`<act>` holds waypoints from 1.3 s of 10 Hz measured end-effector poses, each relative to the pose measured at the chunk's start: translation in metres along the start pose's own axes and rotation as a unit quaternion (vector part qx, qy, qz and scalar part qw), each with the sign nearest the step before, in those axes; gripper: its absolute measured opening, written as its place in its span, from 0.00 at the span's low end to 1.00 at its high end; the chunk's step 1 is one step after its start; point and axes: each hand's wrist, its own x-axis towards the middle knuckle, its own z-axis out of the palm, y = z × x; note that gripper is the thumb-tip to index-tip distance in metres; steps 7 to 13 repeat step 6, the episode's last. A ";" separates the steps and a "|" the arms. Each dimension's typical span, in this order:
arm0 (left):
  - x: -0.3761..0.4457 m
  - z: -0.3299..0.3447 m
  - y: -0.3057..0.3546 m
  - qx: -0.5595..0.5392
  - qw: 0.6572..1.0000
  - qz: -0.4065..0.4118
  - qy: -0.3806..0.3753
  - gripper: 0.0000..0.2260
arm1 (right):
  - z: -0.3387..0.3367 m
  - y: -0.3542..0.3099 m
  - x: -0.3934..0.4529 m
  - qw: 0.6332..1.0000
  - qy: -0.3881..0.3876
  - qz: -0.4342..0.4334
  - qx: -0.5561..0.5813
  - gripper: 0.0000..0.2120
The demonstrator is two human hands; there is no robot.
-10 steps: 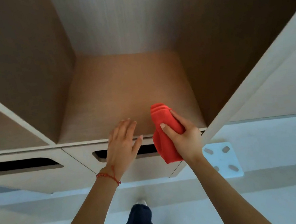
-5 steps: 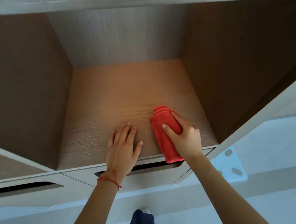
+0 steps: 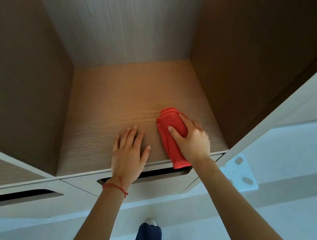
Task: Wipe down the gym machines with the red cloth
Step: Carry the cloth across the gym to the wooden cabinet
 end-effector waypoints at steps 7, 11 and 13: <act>-0.073 0.003 0.049 -0.065 0.996 -0.032 0.049 0.22 | -0.031 0.042 -0.078 0.992 0.023 -0.077 0.099 0.27; -0.073 0.003 0.049 -0.065 0.996 -0.032 0.049 0.22 | -0.031 0.042 -0.078 0.992 0.023 -0.077 0.099 0.27; -0.073 0.003 0.049 -0.065 0.996 -0.032 0.049 0.22 | -0.031 0.042 -0.078 0.992 0.023 -0.077 0.099 0.27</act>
